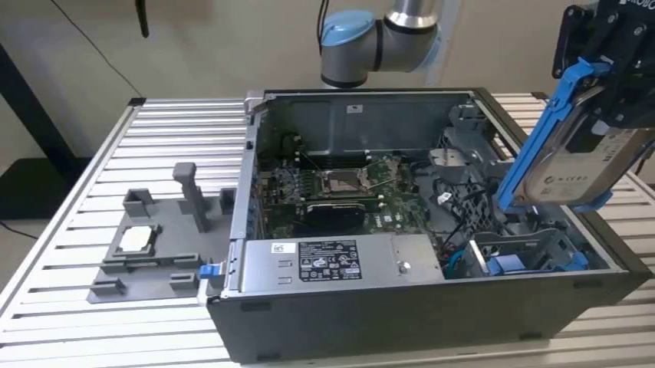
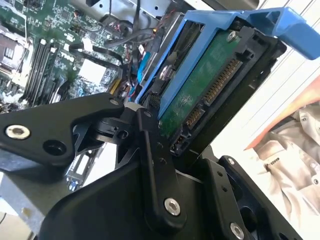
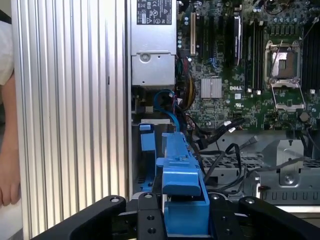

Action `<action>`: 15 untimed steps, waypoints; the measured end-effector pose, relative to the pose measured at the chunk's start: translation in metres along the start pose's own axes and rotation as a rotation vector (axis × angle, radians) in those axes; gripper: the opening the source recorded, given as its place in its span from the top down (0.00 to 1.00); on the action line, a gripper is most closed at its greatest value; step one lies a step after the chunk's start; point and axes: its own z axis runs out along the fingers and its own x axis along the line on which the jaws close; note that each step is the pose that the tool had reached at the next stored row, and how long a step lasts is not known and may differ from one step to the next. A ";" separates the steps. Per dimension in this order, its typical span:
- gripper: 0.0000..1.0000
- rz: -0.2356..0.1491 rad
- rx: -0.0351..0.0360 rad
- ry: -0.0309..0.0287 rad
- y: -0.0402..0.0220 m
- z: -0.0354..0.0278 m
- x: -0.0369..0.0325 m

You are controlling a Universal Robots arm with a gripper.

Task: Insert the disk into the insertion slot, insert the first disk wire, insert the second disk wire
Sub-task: 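Insert the disk into the insertion slot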

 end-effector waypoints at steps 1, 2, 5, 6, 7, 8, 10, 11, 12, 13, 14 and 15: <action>0.67 0.000 0.0000 0.0000 0.0000 0.0008 0.0000; 0.67 0.000 0.0000 0.0000 0.0001 0.0018 0.0000; 0.67 0.000 0.0000 -0.0002 0.0002 0.0064 0.0000; 0.67 0.000 0.0000 -0.0001 0.0002 0.0079 0.0000; 0.67 0.000 0.0000 -0.0001 0.0003 0.0094 0.0000; 0.67 0.000 0.0000 -0.0001 0.0003 0.0108 0.0000; 0.67 0.000 0.0000 -0.0001 0.0004 0.0134 0.0000; 0.67 0.000 0.0000 0.0000 0.0004 0.0147 0.0000; 0.67 0.000 0.0000 0.0000 0.0005 0.0161 0.0000; 0.67 0.000 0.0000 -0.0001 0.0005 0.0173 0.0000; 0.67 0.000 0.0000 -0.0001 0.0006 0.0187 0.0000; 0.67 0.000 0.0000 -0.0001 0.0006 0.0198 0.0000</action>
